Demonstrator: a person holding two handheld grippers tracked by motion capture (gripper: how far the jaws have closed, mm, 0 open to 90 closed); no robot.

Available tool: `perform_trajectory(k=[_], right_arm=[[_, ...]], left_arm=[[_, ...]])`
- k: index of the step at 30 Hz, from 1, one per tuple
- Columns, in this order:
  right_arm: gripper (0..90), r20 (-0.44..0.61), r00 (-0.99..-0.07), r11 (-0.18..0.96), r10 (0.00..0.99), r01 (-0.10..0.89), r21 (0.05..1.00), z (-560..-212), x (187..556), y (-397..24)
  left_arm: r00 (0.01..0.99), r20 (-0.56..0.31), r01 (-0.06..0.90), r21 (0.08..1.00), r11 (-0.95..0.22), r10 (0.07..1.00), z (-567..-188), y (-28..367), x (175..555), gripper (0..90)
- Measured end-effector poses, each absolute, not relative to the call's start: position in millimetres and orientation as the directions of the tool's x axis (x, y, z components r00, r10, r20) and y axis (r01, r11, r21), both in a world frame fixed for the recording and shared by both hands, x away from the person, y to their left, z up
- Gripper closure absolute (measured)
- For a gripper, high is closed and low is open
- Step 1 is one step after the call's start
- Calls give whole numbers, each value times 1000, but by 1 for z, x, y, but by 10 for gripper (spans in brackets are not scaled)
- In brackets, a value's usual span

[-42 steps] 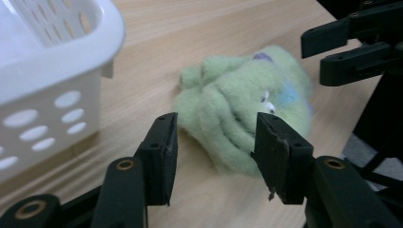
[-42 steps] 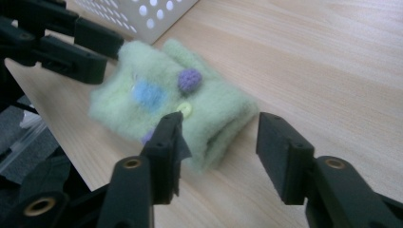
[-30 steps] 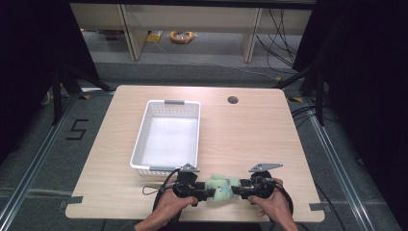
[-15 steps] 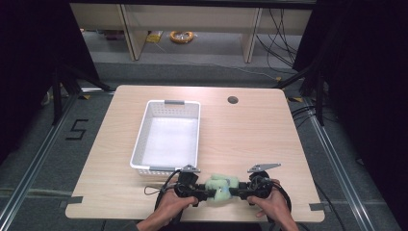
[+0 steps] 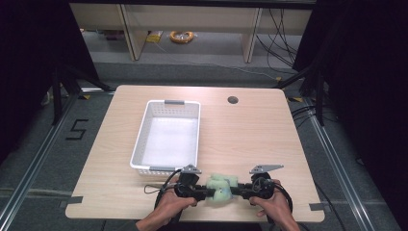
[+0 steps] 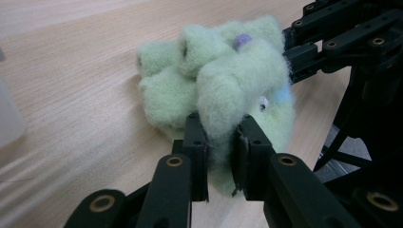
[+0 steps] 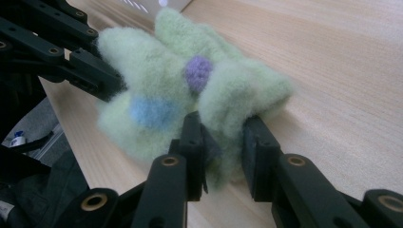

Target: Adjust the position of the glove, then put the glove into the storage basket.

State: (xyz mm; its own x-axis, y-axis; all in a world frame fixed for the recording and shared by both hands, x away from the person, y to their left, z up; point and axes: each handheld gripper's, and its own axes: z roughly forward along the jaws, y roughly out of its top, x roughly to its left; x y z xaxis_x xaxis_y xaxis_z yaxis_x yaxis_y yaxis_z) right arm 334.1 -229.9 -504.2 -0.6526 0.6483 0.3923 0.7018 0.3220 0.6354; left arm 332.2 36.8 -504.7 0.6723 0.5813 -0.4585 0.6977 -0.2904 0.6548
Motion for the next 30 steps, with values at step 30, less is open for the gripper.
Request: perform_trajectory(k=[30], right_arm=[[733, 398, -677, 292, 619, 669, 683, -477, 316, -222]], left_arm=[[711, -436, 650, 707, -279, 552, -477, 55, 315, 766]])
